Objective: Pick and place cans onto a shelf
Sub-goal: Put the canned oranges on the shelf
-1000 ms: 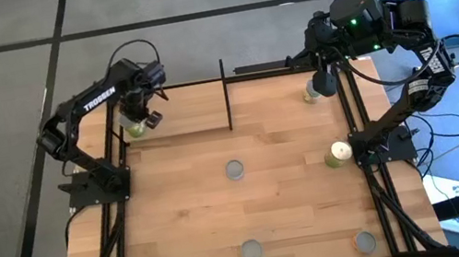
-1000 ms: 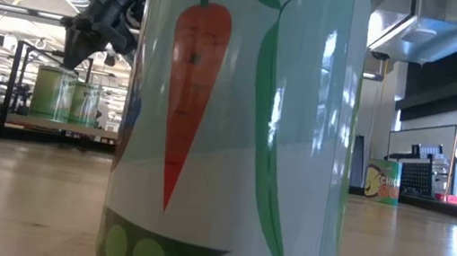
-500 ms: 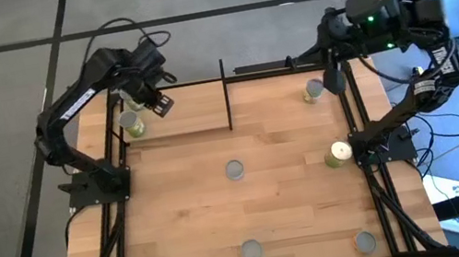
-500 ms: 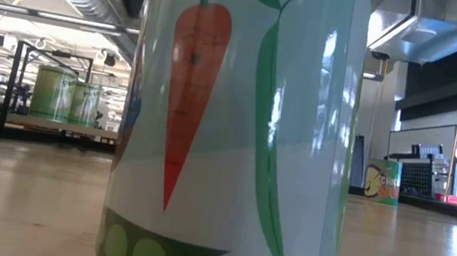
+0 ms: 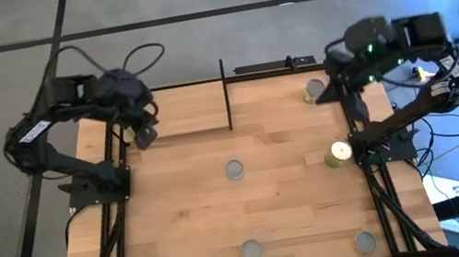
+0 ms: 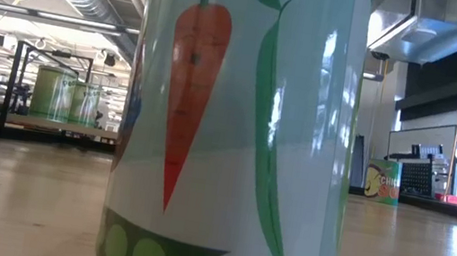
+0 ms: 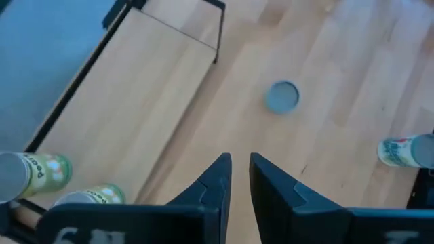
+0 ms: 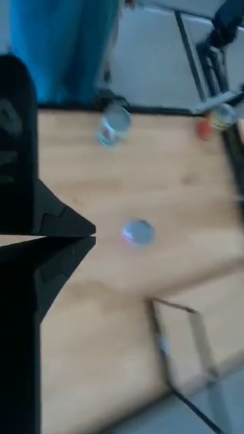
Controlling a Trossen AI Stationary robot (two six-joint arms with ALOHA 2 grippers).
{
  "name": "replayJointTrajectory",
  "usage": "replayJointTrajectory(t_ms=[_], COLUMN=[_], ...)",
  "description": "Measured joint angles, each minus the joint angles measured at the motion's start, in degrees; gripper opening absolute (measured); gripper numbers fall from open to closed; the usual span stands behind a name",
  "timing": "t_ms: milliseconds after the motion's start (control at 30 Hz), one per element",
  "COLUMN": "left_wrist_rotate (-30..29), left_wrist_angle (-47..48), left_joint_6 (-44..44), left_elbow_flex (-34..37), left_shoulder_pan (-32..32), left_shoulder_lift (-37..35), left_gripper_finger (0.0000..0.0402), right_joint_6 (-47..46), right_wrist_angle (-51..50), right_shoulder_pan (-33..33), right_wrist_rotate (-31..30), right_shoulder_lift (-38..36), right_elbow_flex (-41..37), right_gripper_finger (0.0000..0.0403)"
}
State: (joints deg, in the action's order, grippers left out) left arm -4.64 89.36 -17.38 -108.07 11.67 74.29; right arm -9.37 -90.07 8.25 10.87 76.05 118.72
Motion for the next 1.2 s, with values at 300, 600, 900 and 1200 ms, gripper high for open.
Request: replayJointTrajectory(t_ms=[300, 600, 900, 1200], left_wrist_rotate=[-6.97, -8.37, -8.37, -8.37], left_wrist_angle=[-0.02, -0.03, -0.05, -0.37], left_joint_6=[-4.59, -5.19, -5.19, -6.61], left_elbow_flex=[0.0, 0.0, 0.0, 0.0], left_shoulder_pan=[-4.72, -4.81, -4.81, -4.77], left_shoulder_lift=[-4.4, -5.04, -4.56, -4.49], left_gripper_finger=[0.0047, 0.0047, 0.0047, 0.0047], right_joint_6=[-33.38, -38.41, -37.93, -34.56], right_wrist_angle=[-0.13, 0.13, 2.36, 10.73], right_shoulder_pan=[-5.12, -6.27, -7.96, -11.51], right_wrist_rotate=[-3.02, 5.84, 8.27, 5.51], right_shoulder_lift=[-11.06, -12.43, -12.45, -10.8], right_elbow_flex=[-25.75, -43.55, -57.96, -66.71], right_gripper_finger=[0.0004, 0.0041, 0.007, 0.0068])
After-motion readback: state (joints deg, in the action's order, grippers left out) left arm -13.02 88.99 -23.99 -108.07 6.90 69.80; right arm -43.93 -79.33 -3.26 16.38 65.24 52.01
